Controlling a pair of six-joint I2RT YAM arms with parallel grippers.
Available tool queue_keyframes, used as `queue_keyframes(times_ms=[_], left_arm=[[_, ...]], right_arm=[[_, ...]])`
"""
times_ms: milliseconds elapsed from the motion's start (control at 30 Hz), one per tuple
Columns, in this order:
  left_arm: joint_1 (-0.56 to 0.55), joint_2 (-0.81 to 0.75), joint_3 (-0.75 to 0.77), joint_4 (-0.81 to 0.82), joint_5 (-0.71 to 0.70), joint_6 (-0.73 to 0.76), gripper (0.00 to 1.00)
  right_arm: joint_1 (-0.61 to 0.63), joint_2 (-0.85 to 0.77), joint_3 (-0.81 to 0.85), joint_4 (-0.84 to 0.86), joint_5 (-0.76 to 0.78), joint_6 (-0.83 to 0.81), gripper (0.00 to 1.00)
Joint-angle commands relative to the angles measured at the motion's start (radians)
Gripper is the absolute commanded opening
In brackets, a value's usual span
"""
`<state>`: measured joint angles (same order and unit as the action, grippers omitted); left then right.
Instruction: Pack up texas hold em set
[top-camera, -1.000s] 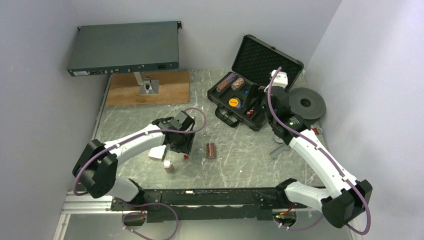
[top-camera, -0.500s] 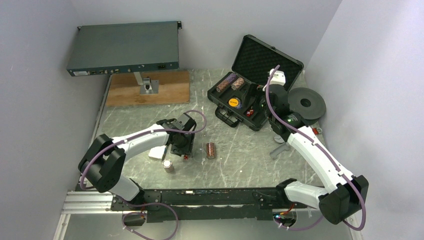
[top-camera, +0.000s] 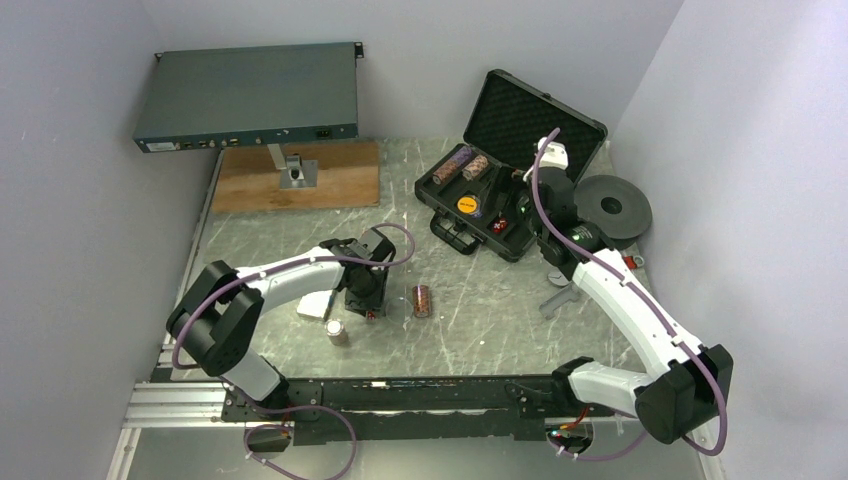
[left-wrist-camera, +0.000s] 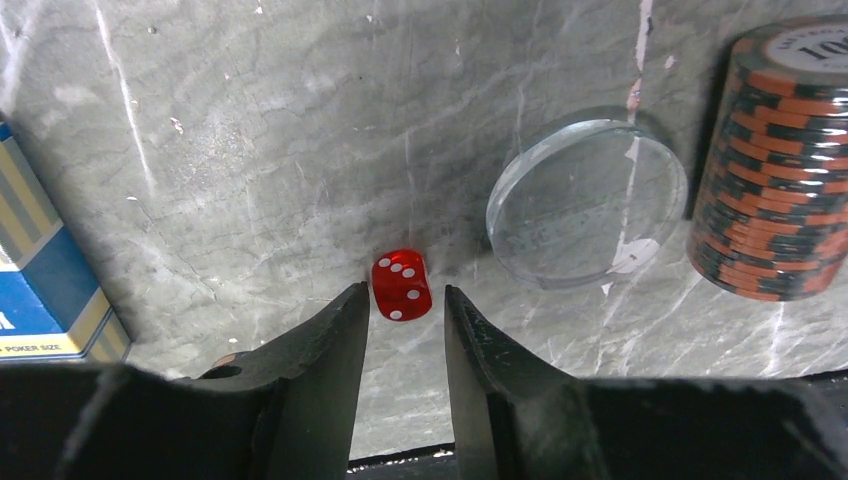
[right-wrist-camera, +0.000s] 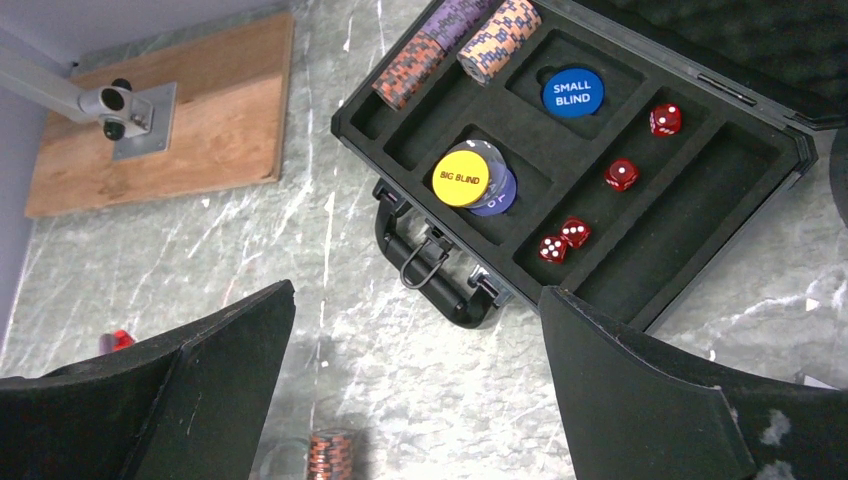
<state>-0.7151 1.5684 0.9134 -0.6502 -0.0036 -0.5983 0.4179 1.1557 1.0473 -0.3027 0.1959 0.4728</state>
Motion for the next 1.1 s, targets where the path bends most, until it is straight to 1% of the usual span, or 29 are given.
queue_keyframes(times_ms=[0, 100, 167, 300, 400, 433, 467, 500, 533, 567, 733, 933, 1000, 1067], left_arm=[[-0.006, 0.027, 0.019, 0.0, 0.007, -0.012, 0.38], [-0.005, 0.037, 0.007, 0.005, 0.007, -0.009, 0.35], [-0.006, 0.039, 0.005, 0.005, -0.029, -0.003, 0.33], [-0.006, 0.034, 0.012, 0.001, -0.049, 0.004, 0.33], [-0.005, 0.027, 0.016, 0.01, -0.052, -0.005, 0.29], [-0.006, 0.028, 0.018, 0.011, -0.053, -0.008, 0.27], [-0.008, 0.028, 0.018, 0.011, -0.052, -0.012, 0.21], [-0.01, 0.028, 0.019, 0.012, -0.053, -0.015, 0.14], [-0.012, 0.027, 0.02, 0.011, -0.058, -0.018, 0.05], [-0.016, 0.025, 0.023, 0.006, -0.062, -0.022, 0.0], [-0.045, -0.032, 0.049, -0.029, -0.096, -0.021, 0.0], [-0.057, -0.076, 0.171, -0.12, -0.154, 0.033, 0.0], [-0.057, -0.08, 0.214, -0.135, -0.169, 0.05, 0.0], [-0.057, -0.076, 0.254, -0.133, -0.173, 0.069, 0.0]], right_arm=[[-0.024, -0.008, 0.03, 0.071, -0.054, 0.04, 0.94], [-0.056, -0.006, 0.025, 0.093, -0.122, 0.078, 0.92], [-0.068, -0.001, 0.021, 0.102, -0.158, 0.084, 0.91], [-0.076, 0.002, 0.02, 0.104, -0.162, 0.079, 0.91], [-0.076, 0.004, 0.026, 0.093, -0.166, 0.062, 0.91], [-0.076, 0.004, 0.027, 0.088, -0.161, 0.056, 0.91], [-0.076, 0.001, 0.025, 0.085, -0.155, 0.052, 0.91], [-0.076, -0.003, 0.019, 0.086, -0.15, 0.047, 0.91], [-0.076, -0.006, 0.012, 0.087, -0.148, 0.044, 0.91], [-0.077, -0.008, 0.005, 0.088, -0.147, 0.041, 0.91], [-0.076, -0.02, -0.02, 0.08, -0.12, 0.022, 0.92], [-0.076, -0.041, -0.04, 0.109, -0.117, 0.01, 0.93], [-0.076, -0.038, -0.024, 0.118, -0.11, 0.019, 0.93], [-0.076, -0.027, 0.045, 0.105, -0.077, 0.009, 0.94]])
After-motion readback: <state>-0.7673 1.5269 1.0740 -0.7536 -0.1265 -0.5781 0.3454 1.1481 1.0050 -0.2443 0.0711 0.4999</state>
